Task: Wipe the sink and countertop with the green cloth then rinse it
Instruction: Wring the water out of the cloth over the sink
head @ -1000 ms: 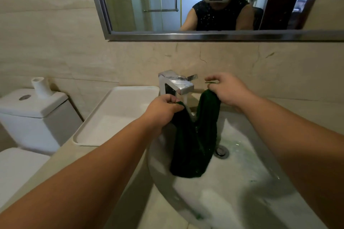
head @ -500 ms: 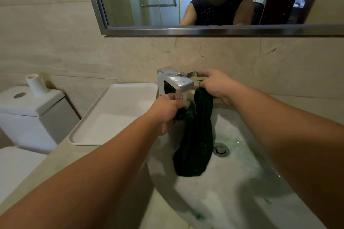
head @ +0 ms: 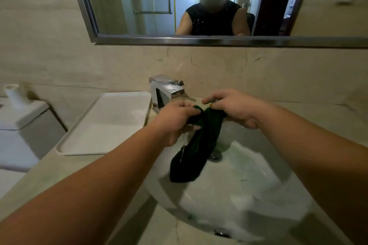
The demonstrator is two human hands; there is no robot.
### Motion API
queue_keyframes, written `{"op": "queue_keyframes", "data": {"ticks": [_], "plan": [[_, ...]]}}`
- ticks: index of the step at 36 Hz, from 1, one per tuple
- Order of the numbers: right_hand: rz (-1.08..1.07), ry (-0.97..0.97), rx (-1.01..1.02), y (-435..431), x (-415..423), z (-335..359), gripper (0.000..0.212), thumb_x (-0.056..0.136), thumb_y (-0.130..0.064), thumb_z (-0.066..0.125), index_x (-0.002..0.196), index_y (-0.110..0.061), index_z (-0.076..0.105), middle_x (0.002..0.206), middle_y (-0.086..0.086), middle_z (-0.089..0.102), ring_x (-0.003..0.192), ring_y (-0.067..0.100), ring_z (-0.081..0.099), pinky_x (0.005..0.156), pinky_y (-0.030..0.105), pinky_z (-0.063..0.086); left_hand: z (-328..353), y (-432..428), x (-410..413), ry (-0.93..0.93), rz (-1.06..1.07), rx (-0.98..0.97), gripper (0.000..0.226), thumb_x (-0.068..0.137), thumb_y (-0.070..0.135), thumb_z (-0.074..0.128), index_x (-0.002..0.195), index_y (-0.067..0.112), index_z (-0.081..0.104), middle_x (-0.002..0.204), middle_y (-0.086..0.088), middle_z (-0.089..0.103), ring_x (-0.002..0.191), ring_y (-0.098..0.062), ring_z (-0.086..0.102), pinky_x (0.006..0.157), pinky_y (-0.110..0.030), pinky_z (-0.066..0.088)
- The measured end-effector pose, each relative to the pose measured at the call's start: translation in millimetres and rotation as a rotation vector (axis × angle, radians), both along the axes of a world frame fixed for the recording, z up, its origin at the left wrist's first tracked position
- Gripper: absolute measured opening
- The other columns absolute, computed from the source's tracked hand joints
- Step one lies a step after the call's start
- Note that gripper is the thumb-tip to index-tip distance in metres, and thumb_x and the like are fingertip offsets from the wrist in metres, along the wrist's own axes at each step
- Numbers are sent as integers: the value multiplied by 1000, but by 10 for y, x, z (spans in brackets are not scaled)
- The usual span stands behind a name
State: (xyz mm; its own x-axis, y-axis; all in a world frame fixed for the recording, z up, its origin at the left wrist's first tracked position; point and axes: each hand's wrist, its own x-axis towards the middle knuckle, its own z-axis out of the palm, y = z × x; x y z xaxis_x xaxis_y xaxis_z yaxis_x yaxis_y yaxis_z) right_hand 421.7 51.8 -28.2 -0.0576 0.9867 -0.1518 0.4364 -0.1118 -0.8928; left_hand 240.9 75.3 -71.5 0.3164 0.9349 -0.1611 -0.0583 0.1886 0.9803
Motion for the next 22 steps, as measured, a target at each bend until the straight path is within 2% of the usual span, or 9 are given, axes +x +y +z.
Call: {"op": "queue_keyframes", "data": {"ticks": [3, 6, 9, 12, 16, 19, 21, 22], "plan": [[-22, 170, 11, -192, 41, 91, 25, 97, -3, 58, 117, -5, 72, 115, 22, 74, 106, 31, 72, 103, 49, 55, 194, -125, 115, -41, 37, 50, 4, 99, 1, 65, 99, 4, 63, 105, -20, 73, 89, -27, 79, 63, -29, 61], [7, 300, 43, -388, 107, 207, 26, 97, -12, 66, 121, -3, 70, 115, 19, 76, 102, 25, 74, 94, 39, 58, 372, -218, 155, -85, 17, 97, 6, 100, 2, 62, 103, -1, 67, 112, -23, 73, 97, -31, 79, 72, -31, 62], [-8, 276, 155, -551, 114, 298, 24, 90, -6, 74, 114, -5, 73, 112, 21, 76, 106, 35, 74, 97, 43, 59, 562, -350, 200, -129, -43, 90, 20, 101, 6, 53, 99, 0, 73, 102, -18, 77, 93, -28, 79, 74, -30, 62], [-123, 244, 277, -661, 92, 393, 25, 85, 1, 78, 109, -5, 75, 112, 21, 76, 105, 35, 74, 96, 45, 59, 768, -489, 285, -122, -88, 160, 28, 99, 8, 50, 99, 3, 77, 87, -10, 78, 82, -25, 77, 75, -33, 64], [-188, 226, 362, -816, 184, 578, 22, 86, 2, 76, 107, -4, 74, 108, 19, 76, 102, 32, 75, 92, 42, 61, 1008, -616, 300, -135, -105, 238, 22, 99, 8, 54, 107, 3, 74, 103, -17, 75, 81, -30, 77, 78, -36, 65], [-237, 288, 398, -892, 254, 738, 23, 86, 6, 73, 109, 1, 71, 104, 18, 75, 98, 31, 75, 89, 39, 62, 1075, -666, 305, -220, -44, 262, 15, 99, 5, 56, 105, 7, 70, 105, -15, 69, 76, -28, 73, 70, -37, 66], [-275, 321, 409, -938, 287, 830, 24, 86, 6, 74, 109, 0, 72, 101, 16, 75, 92, 26, 76, 82, 34, 63, 1006, -700, 344, -144, -39, 286, 14, 100, 9, 59, 110, 11, 68, 105, -11, 65, 83, -26, 68, 68, -35, 60], [-287, 336, 403, -953, 303, 863, 23, 86, 5, 73, 108, -1, 72, 98, 14, 76, 89, 23, 76, 77, 31, 62, 939, -721, 373, -56, -86, 305, 17, 98, 14, 64, 115, 13, 67, 107, -9, 66, 89, -25, 66, 72, -35, 57]]}}
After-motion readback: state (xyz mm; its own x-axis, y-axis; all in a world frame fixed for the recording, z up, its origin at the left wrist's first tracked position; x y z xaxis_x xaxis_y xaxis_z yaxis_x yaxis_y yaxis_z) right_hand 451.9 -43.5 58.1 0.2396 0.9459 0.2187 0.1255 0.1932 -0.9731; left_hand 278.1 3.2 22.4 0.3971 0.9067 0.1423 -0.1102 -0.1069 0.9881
